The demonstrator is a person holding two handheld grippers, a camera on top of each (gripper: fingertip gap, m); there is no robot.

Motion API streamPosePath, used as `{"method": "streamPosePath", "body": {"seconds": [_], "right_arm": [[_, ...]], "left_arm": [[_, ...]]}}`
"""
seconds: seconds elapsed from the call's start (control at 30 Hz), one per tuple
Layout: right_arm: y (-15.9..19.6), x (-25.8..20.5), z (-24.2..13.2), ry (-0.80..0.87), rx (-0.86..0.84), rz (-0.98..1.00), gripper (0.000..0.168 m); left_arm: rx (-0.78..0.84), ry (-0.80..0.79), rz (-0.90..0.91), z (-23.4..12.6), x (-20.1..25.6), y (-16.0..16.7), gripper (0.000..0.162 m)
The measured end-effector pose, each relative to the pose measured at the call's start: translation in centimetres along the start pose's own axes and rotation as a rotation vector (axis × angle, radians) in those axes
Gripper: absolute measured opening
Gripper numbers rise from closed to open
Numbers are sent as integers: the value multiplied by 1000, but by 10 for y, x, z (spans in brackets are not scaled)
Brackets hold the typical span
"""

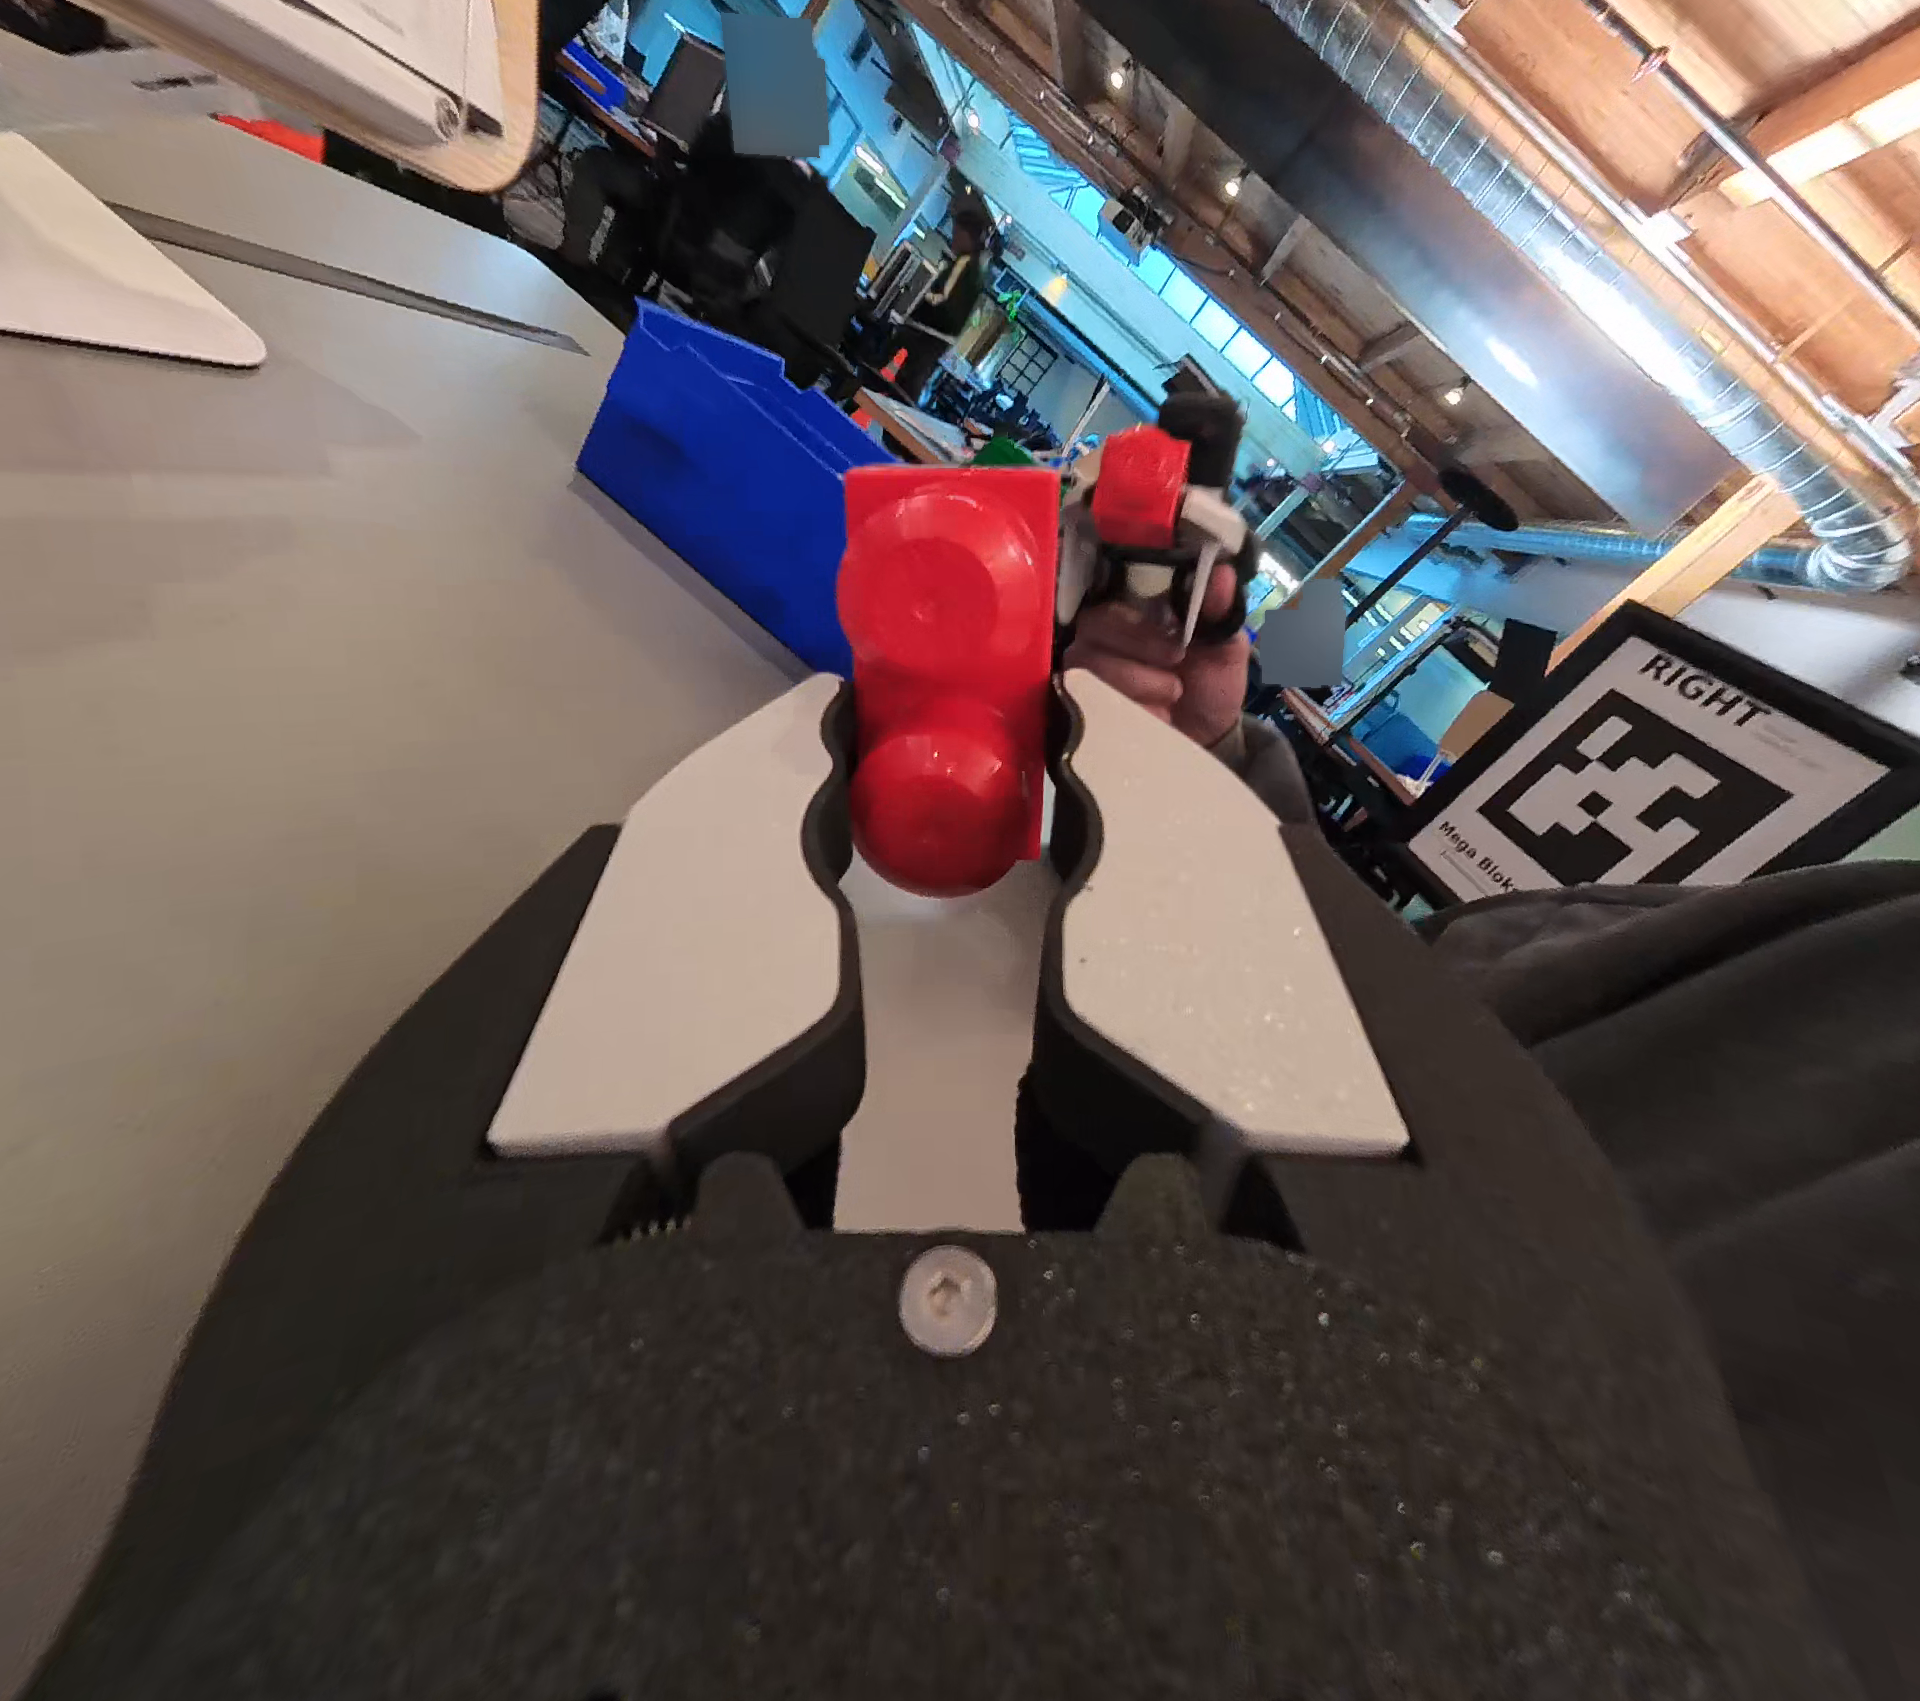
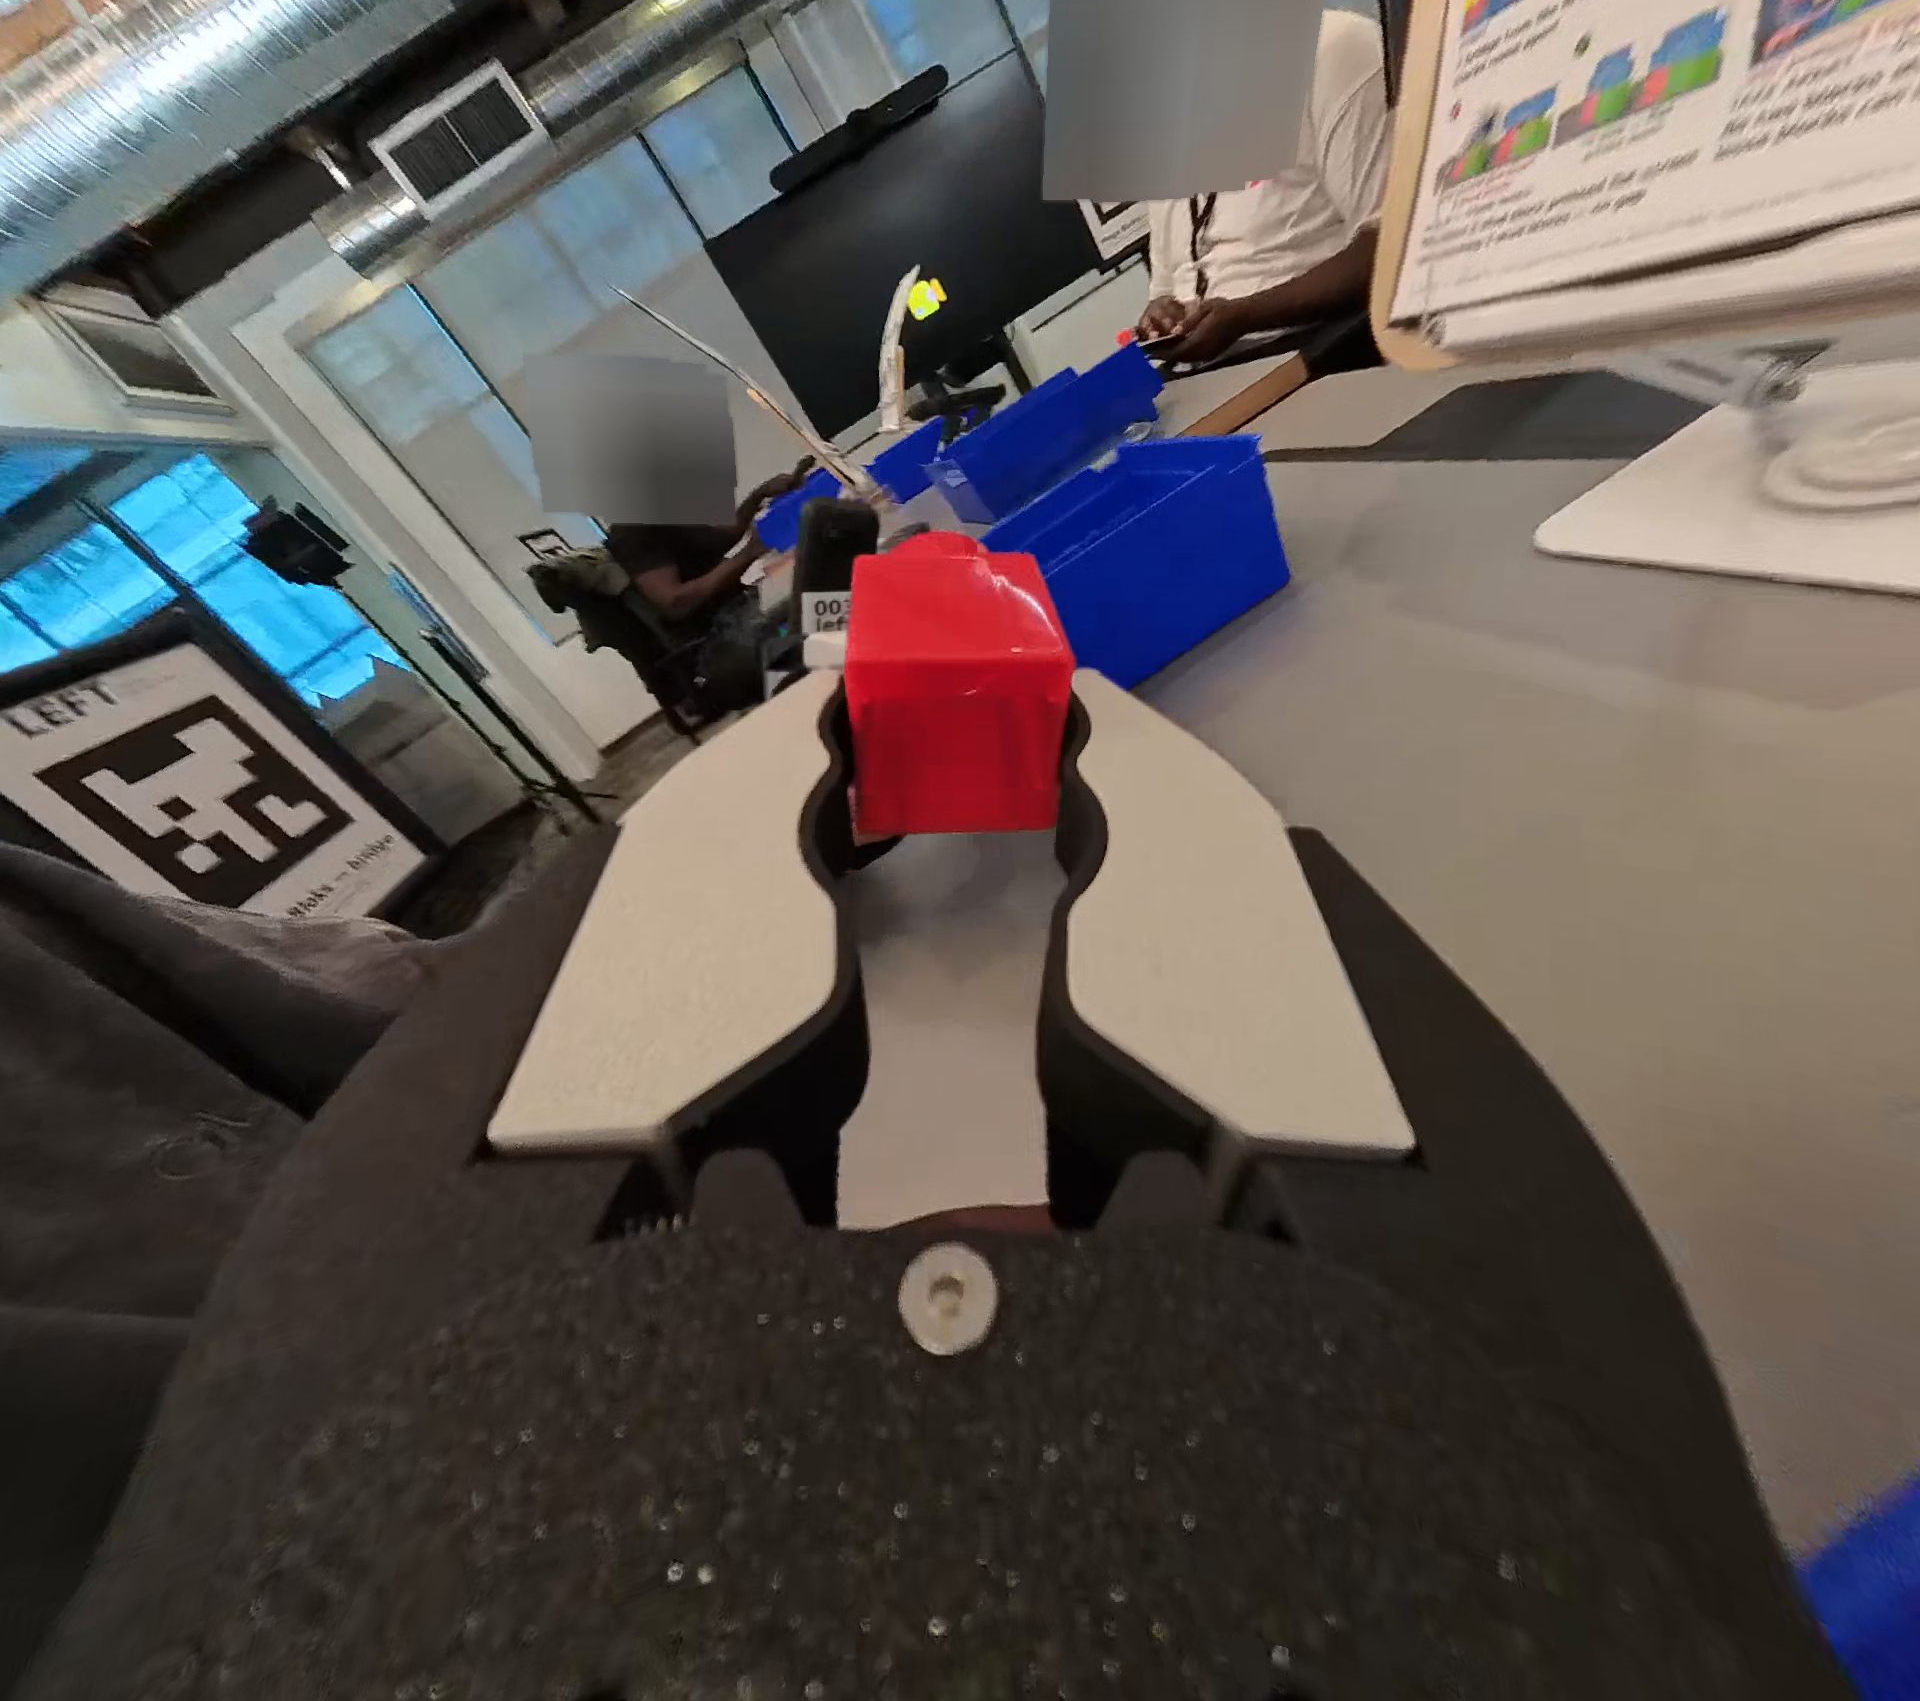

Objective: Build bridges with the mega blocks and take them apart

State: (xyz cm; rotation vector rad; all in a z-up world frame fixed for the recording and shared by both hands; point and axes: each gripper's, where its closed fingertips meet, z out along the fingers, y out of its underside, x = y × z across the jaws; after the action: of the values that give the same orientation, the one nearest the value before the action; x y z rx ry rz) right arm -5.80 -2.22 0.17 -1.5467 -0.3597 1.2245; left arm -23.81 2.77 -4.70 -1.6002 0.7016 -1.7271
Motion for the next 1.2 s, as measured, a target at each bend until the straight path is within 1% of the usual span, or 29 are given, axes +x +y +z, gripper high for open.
{"method": "streamPosePath", "body": {"seconds": [0.03, 0.07, 0.1, 0.13, 0.17, 0.2, 0.23, 0.3, 0.33, 0.37, 0.4, 0.47, 0.53, 0.57, 0.63, 0.7, 0.8, 0.83, 0.9, 0.93, 1.0, 1.03, 1.1, 1.13, 1.17, 1.2], "right_arm": [[-8, 1, -7, 30, 4, -39, 36], [-19, 8, -18, 98, 15, -78, 36], [-31, 23, -33, 215, 21, -124, 36], [-42, 45, -52, 375, 11, -185, 36], [-54, 73, -75, 569, -14, -250, 36], [-66, 101, -100, 757, -57, -307, 36], [-73, 125, -119, 895, -123, -344, 36], [-69, 171, -144, 1048, -343, -323, 36], [-73, 192, -157, 1137, -428, -333, 36], [-83, 211, -168, 1221, -463, -368, 36], [-90, 227, -174, 1271, -493, -376, 36], [-86, 258, -179, 1292, -623, -299, 37], [-90, 282, -186, 1358, -703, -301, 37], [-90, 289, -187, 1367, -744, -299, 37], [-78, 300, -190, 1368, -876, -235, 37], [-74, 308, -197, 1405, -958, -245, 37], [-57, 312, -209, 1422, -1077, -193, 39], [-51, 312, -212, 1417, -1097, -172, 42], [-37, 305, -216, 1382, -1143, -118, 55], [-37, 300, -217, 1375, -1148, -128, 55], [-49, 280, -216, 1394, -1088, -180, 61], [-57, 264, -207, 1382, -1009, -213, 60], [-73, 219, -172, 1282, -783, -298, 59], [-75, 190, -145, 1174, -660, -351, 58], [-70, 157, -110, 1011, -533, -396, 56], [-58, 120, -72, 805, -412, -411, 52]], "left_arm": [[-26, 3, 7, 5, 1, 6, 34], [-55, 9, 17, 10, 4, 14, 34], [-78, 10, 31, 15, 6, 19, 34], [-97, 10, 49, 19, 9, 24, 34], [-123, 14, 65, 23, 12, 29, 34], [-153, 21, 81, 26, 15, 34, 34], [-177, 21, 99, 29, 16, 39, 34], [-209, 4, 130, 34, 17, 46, 34], [-225, 5, 136, 36, 17, 49, 34], [-235, 8, 138, 37, 19, 52, 34], [-238, 7, 141, 38, 20, 54, 34], [-245, 6, 147, 39, 21, 55, 34], [-256, 4, 148, 38, 20, 57, 34], [-258, 0, 148, 37, 19, 57, 34], [-259, -8, 146, 36, 17, 58, 34], [-257, -12, 143, 35, 15, 57, 34], [-265, -2, 144, 35, 17, 58, 34], [-270, -5, 149, 35, 17, 58, 34], [-281, -10, 157, 35, 17, 60, 34], [-287, -9, 158, 36, 18, 62, 34], [-286, -13, 163, 36, 18, 63, 34], [-285, -11, 164, 36, 18, 62, 34], [-270, -9, 164, 36, 19, 60, 34], [-260, -4, 162, 35, 20, 58, 34], [-245, 2, 158, 35, 21, 56, 34], [-229, 10, 152, 35, 22, 53, 34]]}}
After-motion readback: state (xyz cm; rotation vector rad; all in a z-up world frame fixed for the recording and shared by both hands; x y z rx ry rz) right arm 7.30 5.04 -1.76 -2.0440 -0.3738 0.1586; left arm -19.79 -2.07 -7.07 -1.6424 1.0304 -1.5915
